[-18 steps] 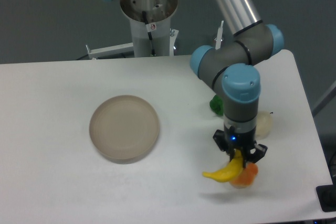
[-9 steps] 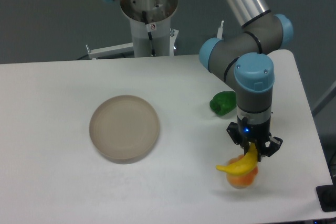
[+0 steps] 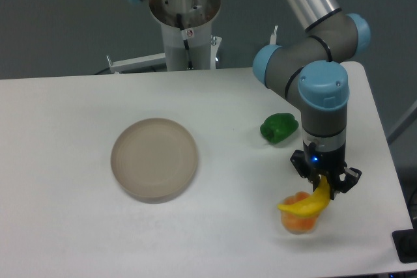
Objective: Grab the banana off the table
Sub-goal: 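Lift the grasped banana up off the table beside the orange fruit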
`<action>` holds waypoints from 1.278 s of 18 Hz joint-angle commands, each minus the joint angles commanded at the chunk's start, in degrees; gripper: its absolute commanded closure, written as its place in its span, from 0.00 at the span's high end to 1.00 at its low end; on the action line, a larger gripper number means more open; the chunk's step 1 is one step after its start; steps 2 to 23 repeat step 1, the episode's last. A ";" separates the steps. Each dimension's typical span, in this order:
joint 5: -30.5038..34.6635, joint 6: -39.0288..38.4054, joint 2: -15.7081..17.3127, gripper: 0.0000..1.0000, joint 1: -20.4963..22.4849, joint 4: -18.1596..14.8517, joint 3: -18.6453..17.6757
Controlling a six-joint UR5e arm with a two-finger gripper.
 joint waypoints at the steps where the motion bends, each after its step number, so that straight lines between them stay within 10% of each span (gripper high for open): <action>1: 0.00 -0.09 0.09 0.30 0.00 0.00 0.09; 23: 0.00 -0.09 0.09 0.30 0.00 0.00 0.09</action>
